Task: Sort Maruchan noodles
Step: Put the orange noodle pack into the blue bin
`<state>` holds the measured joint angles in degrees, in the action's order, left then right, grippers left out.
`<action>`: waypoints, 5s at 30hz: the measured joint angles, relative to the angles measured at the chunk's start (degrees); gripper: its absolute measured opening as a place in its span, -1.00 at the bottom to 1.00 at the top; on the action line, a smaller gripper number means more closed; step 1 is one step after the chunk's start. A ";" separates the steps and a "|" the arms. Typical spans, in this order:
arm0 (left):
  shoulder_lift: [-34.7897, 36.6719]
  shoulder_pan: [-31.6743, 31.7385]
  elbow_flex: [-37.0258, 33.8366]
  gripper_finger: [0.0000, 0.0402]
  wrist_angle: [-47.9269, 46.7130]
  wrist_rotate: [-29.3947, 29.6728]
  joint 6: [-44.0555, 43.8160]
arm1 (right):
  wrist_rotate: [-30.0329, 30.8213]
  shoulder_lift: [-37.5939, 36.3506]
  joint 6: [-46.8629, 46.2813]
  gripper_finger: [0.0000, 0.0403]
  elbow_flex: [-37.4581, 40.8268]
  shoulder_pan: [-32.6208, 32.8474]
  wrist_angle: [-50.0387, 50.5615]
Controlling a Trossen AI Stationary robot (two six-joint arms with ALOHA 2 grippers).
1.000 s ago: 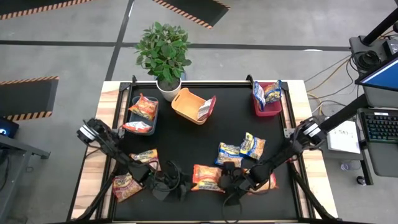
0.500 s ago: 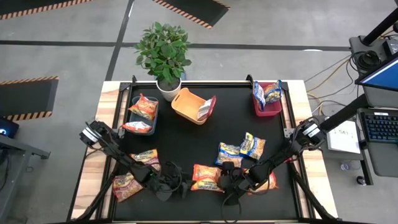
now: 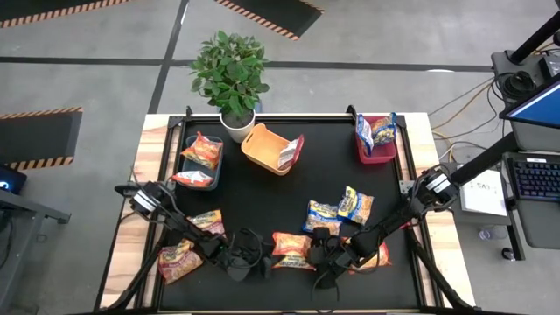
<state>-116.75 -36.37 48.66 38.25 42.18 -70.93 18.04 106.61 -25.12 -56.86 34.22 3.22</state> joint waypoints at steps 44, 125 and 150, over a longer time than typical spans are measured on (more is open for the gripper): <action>-5.07 1.28 6.52 -0.13 -2.86 4.40 4.06 | -0.20 0.02 -0.35 -0.85 0.07 0.02 -1.92; 44.76 35.20 16.07 -0.63 -120.27 5.19 25.11 | 12.06 -21.11 15.80 -0.84 1.44 -4.63 17.44; 44.71 35.77 6.56 -0.63 -111.48 -0.74 25.27 | 12.06 -21.11 14.53 -0.84 2.40 -4.63 17.03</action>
<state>-72.04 -0.60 55.22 -73.23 41.44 -45.66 30.11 85.49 -10.59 -54.46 29.58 20.25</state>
